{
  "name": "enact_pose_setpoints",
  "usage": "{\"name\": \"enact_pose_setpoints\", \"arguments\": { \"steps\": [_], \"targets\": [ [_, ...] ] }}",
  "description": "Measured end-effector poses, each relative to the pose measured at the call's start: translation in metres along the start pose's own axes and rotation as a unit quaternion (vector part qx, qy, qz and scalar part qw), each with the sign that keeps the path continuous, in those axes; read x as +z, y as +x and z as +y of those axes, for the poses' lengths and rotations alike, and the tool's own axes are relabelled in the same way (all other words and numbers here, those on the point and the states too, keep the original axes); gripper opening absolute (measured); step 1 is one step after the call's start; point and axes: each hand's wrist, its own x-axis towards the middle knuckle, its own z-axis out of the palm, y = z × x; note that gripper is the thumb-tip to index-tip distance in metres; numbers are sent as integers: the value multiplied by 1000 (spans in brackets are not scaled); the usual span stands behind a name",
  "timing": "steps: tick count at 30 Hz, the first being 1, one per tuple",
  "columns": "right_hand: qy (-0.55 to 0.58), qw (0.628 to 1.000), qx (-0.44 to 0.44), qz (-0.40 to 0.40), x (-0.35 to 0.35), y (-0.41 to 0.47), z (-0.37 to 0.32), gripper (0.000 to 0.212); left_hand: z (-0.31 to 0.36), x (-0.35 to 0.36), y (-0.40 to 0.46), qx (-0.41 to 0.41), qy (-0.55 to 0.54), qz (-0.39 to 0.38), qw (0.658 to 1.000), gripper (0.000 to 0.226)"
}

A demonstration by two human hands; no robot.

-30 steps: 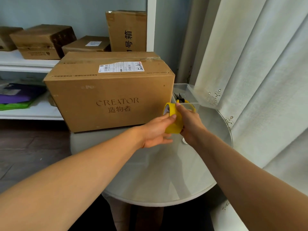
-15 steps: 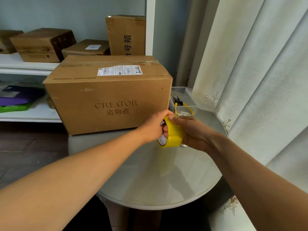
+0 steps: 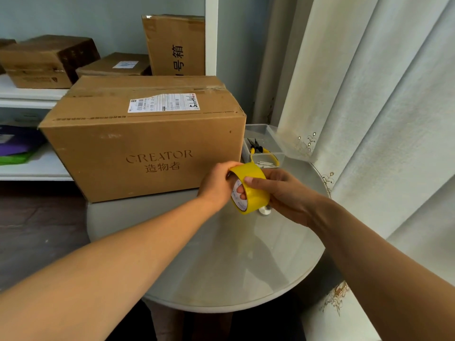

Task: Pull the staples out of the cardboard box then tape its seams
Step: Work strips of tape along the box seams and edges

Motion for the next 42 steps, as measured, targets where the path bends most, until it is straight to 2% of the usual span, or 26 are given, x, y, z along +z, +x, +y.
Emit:
{"name": "enact_pose_setpoints", "arguments": {
  "steps": [3, 10, 14, 19, 22, 24, 27, 32, 37, 39, 41, 42],
  "targets": [
    [-41, 998, -7, 41, 3, 4, 4, 14, 0, 0, 1, -17, -19, 24, 999, 22],
    [52, 997, 38, 47, 4, 9, 19, 19, -8, 1, 0, -77, -29, -38, 996, 17],
    [49, 989, 86, 108, 5, 16, 31, 44, -16, 5, -3, -104, -19, -47, 993, 15],
    [49, 987, 103, 117, 2, 19, 37, 45, -21, 6, -5, -109, -15, -42, 993, 16],
    [43, 984, 109, 137, 5, 20, 34, 32, -22, 6, -3, -111, -3, -38, 993, 16],
    [56, 983, 109, 134, 6, 19, 32, 32, -24, 7, -1, -106, 8, -35, 994, 16],
    [46, 986, 106, 118, 6, 19, 31, 52, -25, 8, -1, -104, 8, -34, 994, 17],
    [54, 991, 92, 85, 5, 20, 31, 37, -28, 5, -3, -114, -3, -27, 993, 18],
    [75, 988, 108, 85, 3, 20, 32, 41, -26, 5, -5, -113, -16, -30, 993, 18],
    [49, 987, 112, 108, 6, 21, 31, 54, -27, 6, -5, -102, -7, -27, 994, 18],
    [33, 983, 122, 131, 7, 23, 32, 88, -27, 5, -5, -91, 11, -22, 996, 20],
    [29, 983, 119, 135, 7, 25, 35, 97, -27, 6, -5, -85, 20, -19, 996, 21]
  ]
}}
